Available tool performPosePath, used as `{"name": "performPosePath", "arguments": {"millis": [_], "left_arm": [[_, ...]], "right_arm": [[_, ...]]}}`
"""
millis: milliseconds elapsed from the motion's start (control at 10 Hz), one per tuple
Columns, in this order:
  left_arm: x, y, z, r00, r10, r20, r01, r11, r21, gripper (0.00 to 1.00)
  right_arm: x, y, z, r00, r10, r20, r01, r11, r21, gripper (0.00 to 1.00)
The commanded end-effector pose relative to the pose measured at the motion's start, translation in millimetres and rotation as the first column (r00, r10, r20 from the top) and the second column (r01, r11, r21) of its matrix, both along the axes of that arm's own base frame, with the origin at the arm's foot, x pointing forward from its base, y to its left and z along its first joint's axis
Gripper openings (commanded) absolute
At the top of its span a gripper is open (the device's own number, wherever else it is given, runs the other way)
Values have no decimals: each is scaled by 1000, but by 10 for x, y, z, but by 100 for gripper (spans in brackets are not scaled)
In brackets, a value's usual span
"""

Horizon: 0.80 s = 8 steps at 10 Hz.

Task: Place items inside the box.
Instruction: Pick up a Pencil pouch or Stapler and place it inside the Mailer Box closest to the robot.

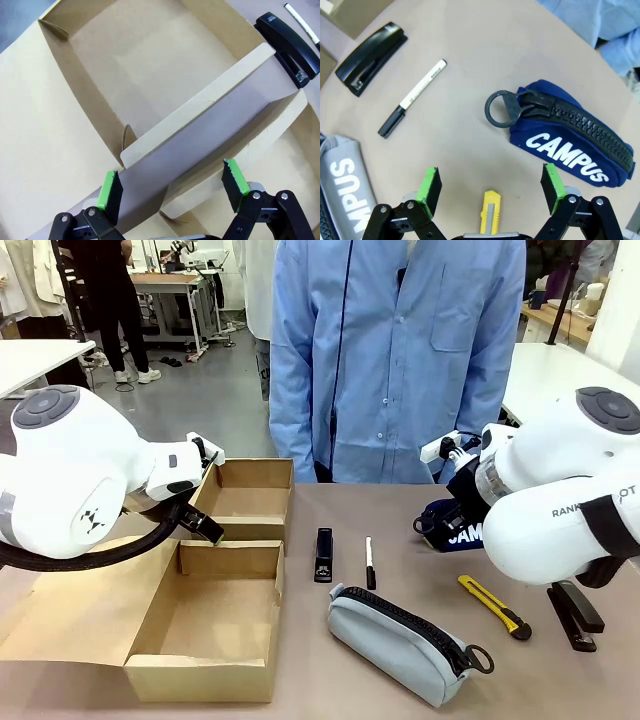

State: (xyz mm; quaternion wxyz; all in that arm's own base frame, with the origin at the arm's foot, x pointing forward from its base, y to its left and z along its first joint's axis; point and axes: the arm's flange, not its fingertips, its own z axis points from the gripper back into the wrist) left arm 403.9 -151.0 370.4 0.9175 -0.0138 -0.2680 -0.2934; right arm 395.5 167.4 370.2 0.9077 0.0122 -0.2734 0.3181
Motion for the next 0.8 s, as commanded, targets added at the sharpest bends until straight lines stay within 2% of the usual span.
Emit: {"name": "performPosePath", "arguments": {"millis": [0,100,200,300,400,500,600,700], "left_arm": [[0,0,0,1000,0,0,0,1000,0,100],[-132,43,152,995,-89,39,91,994,-66,100],[-322,35,414,992,-114,56,120,987,-108,100],[-516,35,679,994,-103,26,106,986,-130,100],[-712,25,967,999,-42,-25,38,987,-157,100],[-911,53,1217,997,-37,-72,21,978,-206,100],[-1100,152,1458,980,-130,-151,76,944,-322,100],[-1219,444,1686,945,-224,-239,85,872,-482,100]], "right_arm": [[0,0,0,1000,0,0,0,1000,0,100],[-29,46,74,1000,9,-13,-9,1000,-25,100],[-77,75,286,998,5,-60,-3,999,40,100],[-170,50,576,993,-11,-116,25,992,122,100],[-298,18,890,985,-60,-163,92,976,198,100],[-448,-59,1191,954,-154,-256,224,935,273,100],[-661,-314,1502,932,-102,-347,244,886,394,100],[-903,-693,1752,932,-64,-357,252,824,508,100]]}}
